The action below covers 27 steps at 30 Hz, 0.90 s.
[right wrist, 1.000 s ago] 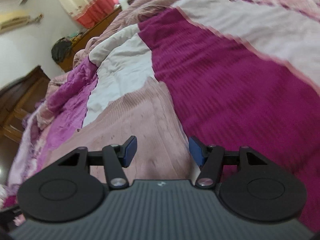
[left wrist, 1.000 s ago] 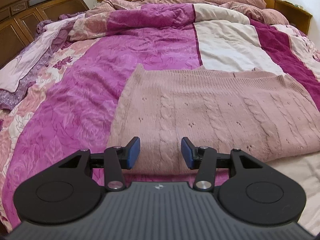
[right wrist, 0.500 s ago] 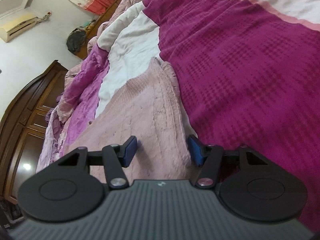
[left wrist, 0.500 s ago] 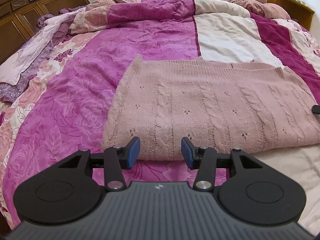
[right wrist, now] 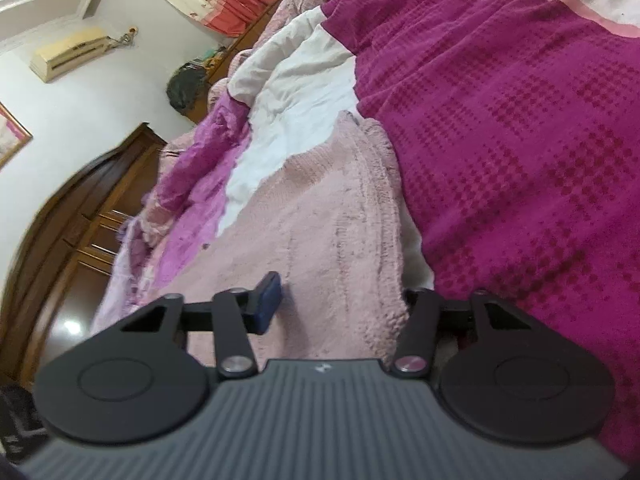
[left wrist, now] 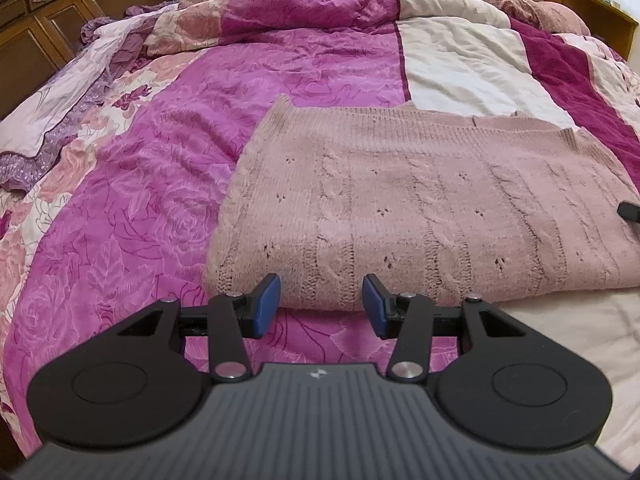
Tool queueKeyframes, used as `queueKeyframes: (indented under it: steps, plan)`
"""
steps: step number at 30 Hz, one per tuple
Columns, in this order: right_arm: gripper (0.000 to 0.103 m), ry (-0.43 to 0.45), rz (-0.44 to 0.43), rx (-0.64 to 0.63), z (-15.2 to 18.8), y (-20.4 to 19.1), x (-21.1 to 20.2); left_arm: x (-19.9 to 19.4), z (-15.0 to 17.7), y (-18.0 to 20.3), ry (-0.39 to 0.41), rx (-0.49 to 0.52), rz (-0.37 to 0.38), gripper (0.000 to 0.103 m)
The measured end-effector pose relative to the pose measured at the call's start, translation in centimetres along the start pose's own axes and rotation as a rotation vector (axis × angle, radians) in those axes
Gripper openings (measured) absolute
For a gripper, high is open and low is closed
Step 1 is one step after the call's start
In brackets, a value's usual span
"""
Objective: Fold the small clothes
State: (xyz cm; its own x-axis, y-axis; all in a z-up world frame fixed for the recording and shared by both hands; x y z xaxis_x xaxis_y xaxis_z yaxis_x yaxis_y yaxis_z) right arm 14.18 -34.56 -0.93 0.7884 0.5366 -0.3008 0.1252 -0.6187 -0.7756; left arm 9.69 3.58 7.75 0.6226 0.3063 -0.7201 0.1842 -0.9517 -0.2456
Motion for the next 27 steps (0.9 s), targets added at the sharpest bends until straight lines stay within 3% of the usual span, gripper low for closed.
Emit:
queueKeyframes:
  steps: [7, 27]
  plan:
    - [0.029, 0.050, -0.014, 0.077, 0.0, 0.3, -0.5, -0.2, 0.2, -0.5, -0.004, -0.022, 0.005, 0.054]
    - [0.027, 0.078, 0.008, -0.127, -1.2, -9.8, 0.7, -0.8, 0.7, -4.4, 0.002, -0.091, -0.027, 0.054]
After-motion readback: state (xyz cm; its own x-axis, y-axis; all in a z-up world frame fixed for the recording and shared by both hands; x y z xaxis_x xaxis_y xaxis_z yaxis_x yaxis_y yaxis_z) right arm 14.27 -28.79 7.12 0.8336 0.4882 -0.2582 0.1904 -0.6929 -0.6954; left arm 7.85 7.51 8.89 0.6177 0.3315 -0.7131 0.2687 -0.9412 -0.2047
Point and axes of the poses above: each gripper's, at about its wrist camera, not at the fingertips, and x roughly the way its jaws point, y to its right, z to its underside, the point moved 1 cm from there along x, roughly the way its jaws point, and after that the axes turned 14 degrees about -z, right-handed, at the moved point
